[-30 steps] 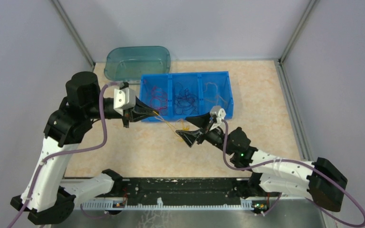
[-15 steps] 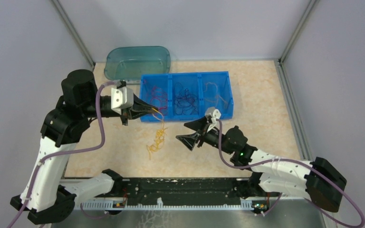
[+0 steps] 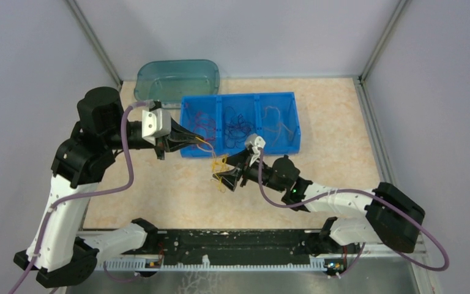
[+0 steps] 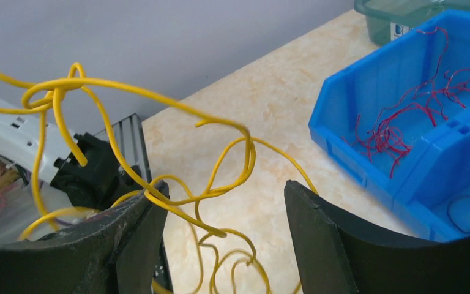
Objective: Untangle the cables
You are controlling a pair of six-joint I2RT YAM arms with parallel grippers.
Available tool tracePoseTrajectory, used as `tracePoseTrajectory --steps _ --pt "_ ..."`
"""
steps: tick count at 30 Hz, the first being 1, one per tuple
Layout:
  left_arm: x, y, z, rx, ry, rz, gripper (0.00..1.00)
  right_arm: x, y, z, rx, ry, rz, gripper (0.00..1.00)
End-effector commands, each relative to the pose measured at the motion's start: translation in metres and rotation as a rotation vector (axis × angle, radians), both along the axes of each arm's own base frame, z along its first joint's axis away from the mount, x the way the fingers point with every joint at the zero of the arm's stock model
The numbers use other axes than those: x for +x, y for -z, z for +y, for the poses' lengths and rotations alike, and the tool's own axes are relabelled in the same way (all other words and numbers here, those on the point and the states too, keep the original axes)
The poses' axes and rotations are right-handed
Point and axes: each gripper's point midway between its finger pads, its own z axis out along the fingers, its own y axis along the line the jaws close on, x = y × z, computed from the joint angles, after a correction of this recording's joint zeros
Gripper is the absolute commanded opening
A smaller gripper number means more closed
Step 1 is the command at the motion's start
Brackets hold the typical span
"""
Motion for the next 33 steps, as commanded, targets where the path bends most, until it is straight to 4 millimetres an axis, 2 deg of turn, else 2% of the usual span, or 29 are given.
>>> tracePoseTrajectory --steps 1,4,10,13,16,20,23,26,29,33 --pt "-0.008 -0.022 -0.001 -0.042 0.029 -0.034 0.00 0.010 -0.025 0.019 0.055 0.003 -0.063 0.65" --pt "-0.009 -0.029 0.000 -0.051 0.027 -0.054 0.00 0.011 -0.011 0.019 0.042 0.005 -0.035 0.52" --pt "-0.009 -0.053 0.003 -0.077 0.017 -0.138 0.00 0.004 0.012 0.007 0.025 0.013 0.010 0.44" --pt "-0.009 -0.062 0.004 -0.087 0.011 -0.169 0.00 0.003 0.027 -0.001 0.002 0.036 0.031 0.36" --pt "-0.010 -0.072 0.006 -0.101 0.004 -0.200 0.00 0.004 0.032 -0.007 0.001 0.059 0.042 0.15" --pt "-0.004 -0.092 0.011 -0.141 -0.051 -0.295 0.00 0.004 0.045 -0.009 -0.030 0.066 0.074 0.01" --pt "0.003 -0.115 0.020 -0.182 -0.127 -0.420 0.00 0.003 0.063 -0.015 -0.059 0.087 0.126 0.00" --pt "0.018 -0.143 0.035 -0.230 -0.264 -0.550 0.00 -0.001 0.083 -0.024 -0.095 0.104 0.177 0.00" --pt "0.036 -0.176 0.056 -0.297 -0.437 -0.674 0.00 -0.004 0.103 -0.035 -0.138 0.138 0.220 0.00" --pt "0.043 -0.214 0.082 -0.370 -0.597 -0.846 0.00 -0.010 0.125 -0.047 -0.203 0.174 0.255 0.00"
